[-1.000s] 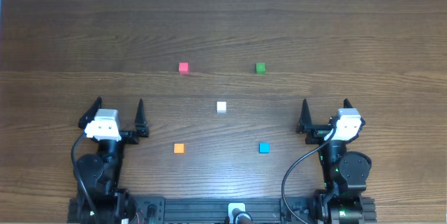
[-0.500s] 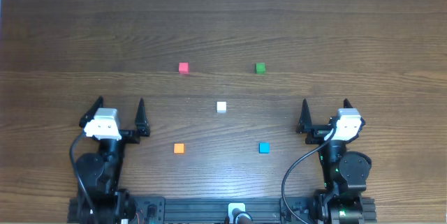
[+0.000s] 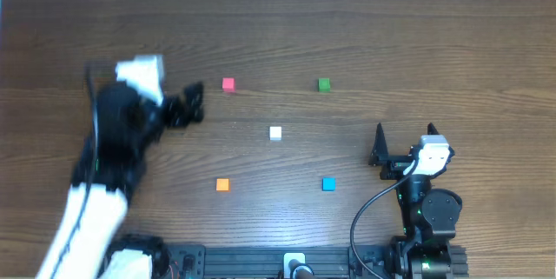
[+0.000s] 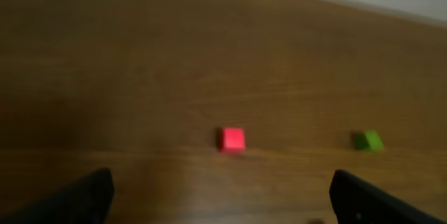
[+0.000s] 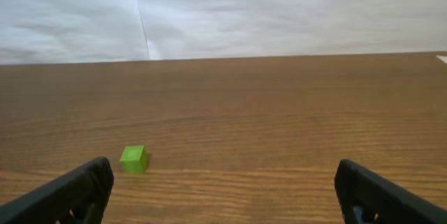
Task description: Stack Cubes
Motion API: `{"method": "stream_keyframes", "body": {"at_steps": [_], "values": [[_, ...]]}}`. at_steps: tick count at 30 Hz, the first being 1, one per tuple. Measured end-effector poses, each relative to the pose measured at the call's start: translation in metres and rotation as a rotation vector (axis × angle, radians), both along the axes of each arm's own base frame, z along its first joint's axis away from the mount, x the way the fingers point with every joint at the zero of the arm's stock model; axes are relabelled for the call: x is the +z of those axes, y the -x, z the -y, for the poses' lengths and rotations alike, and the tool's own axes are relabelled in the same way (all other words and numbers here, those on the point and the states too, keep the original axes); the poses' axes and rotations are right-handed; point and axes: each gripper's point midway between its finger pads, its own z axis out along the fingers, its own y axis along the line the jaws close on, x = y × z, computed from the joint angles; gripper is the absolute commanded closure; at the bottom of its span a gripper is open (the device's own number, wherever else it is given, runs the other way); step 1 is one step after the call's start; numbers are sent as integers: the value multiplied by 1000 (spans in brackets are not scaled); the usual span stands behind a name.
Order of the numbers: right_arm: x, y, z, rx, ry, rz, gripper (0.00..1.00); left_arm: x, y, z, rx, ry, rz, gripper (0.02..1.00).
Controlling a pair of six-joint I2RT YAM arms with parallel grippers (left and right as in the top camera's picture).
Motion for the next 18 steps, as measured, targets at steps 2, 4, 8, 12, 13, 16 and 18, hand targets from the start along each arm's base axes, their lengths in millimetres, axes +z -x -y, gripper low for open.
{"method": "stream_keyframes", "body": {"at_steps": [2, 4, 8, 12, 13, 16, 18], "values": [[0, 0, 0, 0, 0, 0, 7, 2, -16, 12, -25, -7, -111, 20], [0, 0, 0, 0, -1, 0, 9, 4, -30, 22, -44, -17, -186, 20], [0, 0, 0, -2, 0, 0, 7, -10, -60, 43, -78, -47, -352, 20], [0, 0, 0, -1, -2, 0, 7, -38, -76, 60, -104, -88, -484, 20], [0, 0, 0, -1, 0, 0, 7, -45, -79, 64, -110, -97, -506, 20], [0, 0, 0, -1, -1, 0, 9, -76, -79, 74, -131, -122, -584, 20], [0, 0, 0, -1, 0, 0, 7, -96, -74, 78, -141, -142, -639, 25]]}}
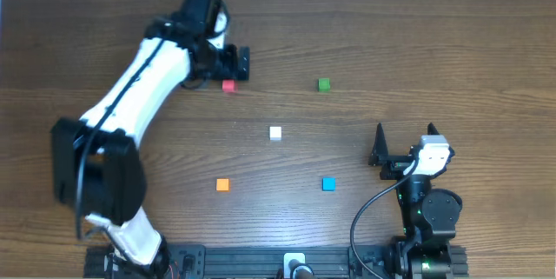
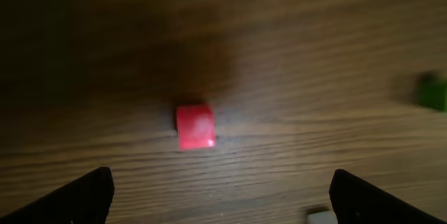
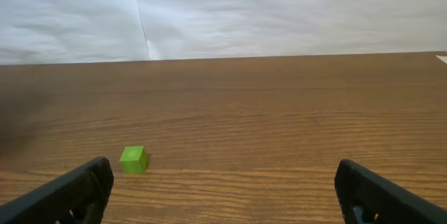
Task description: Stack Cubes
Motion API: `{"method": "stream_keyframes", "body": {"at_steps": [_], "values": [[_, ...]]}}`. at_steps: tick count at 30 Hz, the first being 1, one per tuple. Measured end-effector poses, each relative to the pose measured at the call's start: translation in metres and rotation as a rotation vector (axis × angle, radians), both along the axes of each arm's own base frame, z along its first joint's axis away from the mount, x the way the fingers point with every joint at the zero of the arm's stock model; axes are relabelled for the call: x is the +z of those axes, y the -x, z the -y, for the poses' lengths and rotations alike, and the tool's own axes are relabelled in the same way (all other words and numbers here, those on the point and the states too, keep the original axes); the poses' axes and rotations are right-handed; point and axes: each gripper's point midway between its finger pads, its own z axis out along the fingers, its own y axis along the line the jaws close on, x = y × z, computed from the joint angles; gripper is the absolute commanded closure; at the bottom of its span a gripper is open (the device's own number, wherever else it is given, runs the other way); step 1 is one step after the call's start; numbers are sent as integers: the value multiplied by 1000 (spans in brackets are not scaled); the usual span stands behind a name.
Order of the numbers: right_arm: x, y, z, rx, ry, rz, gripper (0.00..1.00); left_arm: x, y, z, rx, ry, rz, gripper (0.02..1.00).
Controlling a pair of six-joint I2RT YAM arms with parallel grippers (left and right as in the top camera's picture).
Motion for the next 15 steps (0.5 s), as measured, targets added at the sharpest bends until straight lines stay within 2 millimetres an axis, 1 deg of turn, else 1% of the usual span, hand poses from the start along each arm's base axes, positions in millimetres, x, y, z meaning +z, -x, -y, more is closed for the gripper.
{"method": "stream_keyframes", "body": {"at_steps": [3, 7, 15], "values": [[0, 0, 0, 0, 0, 0, 9, -24, 4, 3, -12, -28, -52, 69], [0, 0, 0, 0, -1, 0, 7, -43, 6, 2, -10, -59, -94, 77], [0, 0, 0, 0, -1, 0, 7, -64, 3, -3, -2, -99, -111, 130]]}}
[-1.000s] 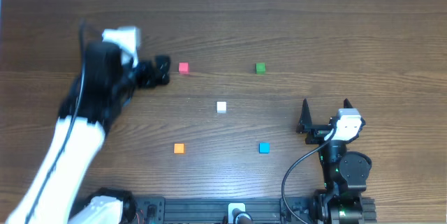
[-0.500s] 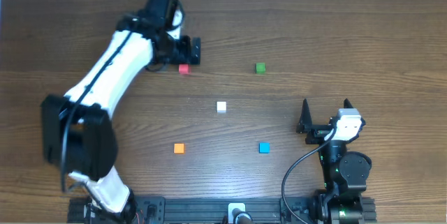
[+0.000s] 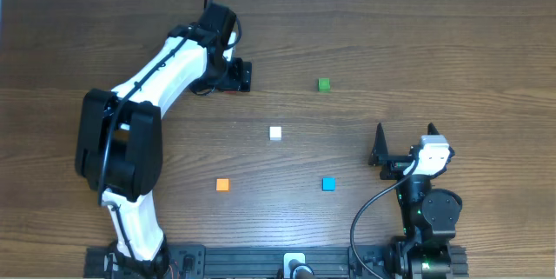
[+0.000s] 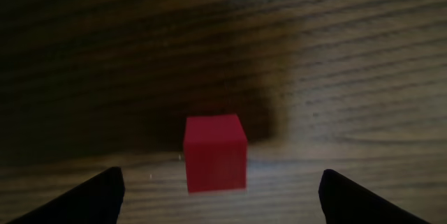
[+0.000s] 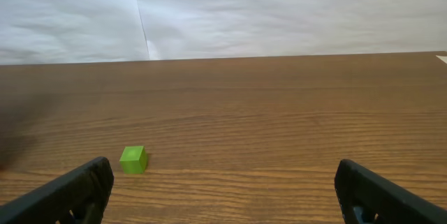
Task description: Stack Cubes
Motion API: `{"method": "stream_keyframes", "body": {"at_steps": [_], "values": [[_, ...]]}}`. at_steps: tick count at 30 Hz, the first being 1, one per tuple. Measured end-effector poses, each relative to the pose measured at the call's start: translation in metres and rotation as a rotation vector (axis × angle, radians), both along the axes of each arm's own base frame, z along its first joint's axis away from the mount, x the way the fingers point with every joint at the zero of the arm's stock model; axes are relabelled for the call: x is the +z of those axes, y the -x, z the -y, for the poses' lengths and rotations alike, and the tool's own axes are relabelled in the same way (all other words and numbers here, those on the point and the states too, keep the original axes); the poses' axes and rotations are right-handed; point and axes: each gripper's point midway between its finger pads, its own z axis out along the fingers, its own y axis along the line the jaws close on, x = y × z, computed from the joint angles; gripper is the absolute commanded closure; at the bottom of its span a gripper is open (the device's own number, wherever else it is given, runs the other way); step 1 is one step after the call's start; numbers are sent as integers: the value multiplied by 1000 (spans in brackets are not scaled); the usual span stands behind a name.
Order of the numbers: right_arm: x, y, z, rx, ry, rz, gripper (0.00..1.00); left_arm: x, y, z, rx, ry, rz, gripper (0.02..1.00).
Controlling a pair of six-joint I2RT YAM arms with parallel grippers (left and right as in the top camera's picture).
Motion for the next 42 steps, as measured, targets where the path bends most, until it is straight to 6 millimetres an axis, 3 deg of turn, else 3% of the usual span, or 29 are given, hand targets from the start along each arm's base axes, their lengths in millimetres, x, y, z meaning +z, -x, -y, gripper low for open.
{"method": "stream_keyframes", "body": {"at_steps": [6, 13, 22, 33, 34, 36, 42], "values": [[0, 0, 0, 0, 1, 0, 7, -6, -4, -2, 3, -14, 6, 183], [0, 0, 0, 0, 1, 0, 9, -19, -2, -3, 9, -28, -19, 351], [0, 0, 0, 0, 0, 0, 9, -23, -4, -3, 15, -30, -16, 487], [0, 0, 0, 0, 0, 0, 9, -23, -4, -3, 20, -30, -16, 790], [0, 0, 0, 0, 1, 0, 7, -23, -4, -3, 20, -30, -16, 890], [0, 0, 0, 0, 0, 0, 7, -23, -4, -3, 19, -30, -17, 976], [0, 0, 0, 0, 0, 0, 9, -18, 7, -4, 41, -38, -52, 978]]}}
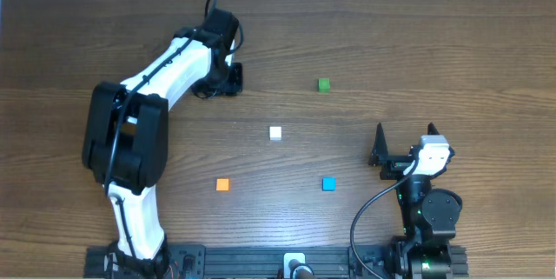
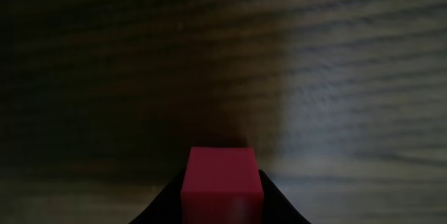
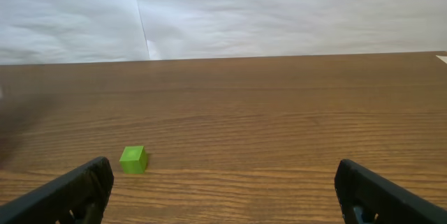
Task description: Stack Cubes
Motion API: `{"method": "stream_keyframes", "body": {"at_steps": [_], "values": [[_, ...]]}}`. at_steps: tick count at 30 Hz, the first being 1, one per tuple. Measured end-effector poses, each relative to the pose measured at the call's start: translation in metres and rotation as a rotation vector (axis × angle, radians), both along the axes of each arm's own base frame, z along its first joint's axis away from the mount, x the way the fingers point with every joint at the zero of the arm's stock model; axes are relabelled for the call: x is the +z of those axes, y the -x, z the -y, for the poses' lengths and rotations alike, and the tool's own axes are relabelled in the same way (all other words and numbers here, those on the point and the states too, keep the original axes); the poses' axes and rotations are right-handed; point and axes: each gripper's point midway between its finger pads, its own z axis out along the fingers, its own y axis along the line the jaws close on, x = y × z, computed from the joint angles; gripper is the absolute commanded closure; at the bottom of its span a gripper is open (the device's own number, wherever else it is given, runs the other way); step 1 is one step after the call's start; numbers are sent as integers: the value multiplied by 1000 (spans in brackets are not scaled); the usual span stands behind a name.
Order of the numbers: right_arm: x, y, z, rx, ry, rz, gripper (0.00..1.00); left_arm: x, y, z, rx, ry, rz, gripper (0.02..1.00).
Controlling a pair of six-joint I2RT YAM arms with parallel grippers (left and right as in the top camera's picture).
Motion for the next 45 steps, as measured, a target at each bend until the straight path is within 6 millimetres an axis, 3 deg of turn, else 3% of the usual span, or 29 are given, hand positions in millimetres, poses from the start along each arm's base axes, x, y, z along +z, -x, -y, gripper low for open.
{"method": "stream_keyframes", "body": {"at_steps": [3, 6, 11, 13, 18, 21, 35, 45], "values": [[0, 0, 0, 0, 0, 0, 9, 24, 5, 10, -9, 14, 32, 980], [0, 0, 0, 0, 0, 0, 7, 74, 18, 28, -23, 47, 103, 978], [0, 0, 0, 1, 0, 0, 7, 153, 69, 63, -48, 117, 188, 978], [0, 0, 0, 0, 0, 0, 7, 159, 86, 74, -42, 109, 184, 980], [0, 0, 0, 0, 0, 0, 7, 144, 129, 123, -74, 98, 179, 980], [0, 0, 0, 0, 0, 0, 7, 126, 142, 136, -66, 96, 176, 980], [0, 0, 0, 0, 0, 0, 7, 70, 126, 129, 37, 12, 131, 980], [0, 0, 0, 0, 1, 0, 9, 49, 113, 118, 116, -16, 102, 978]]}}
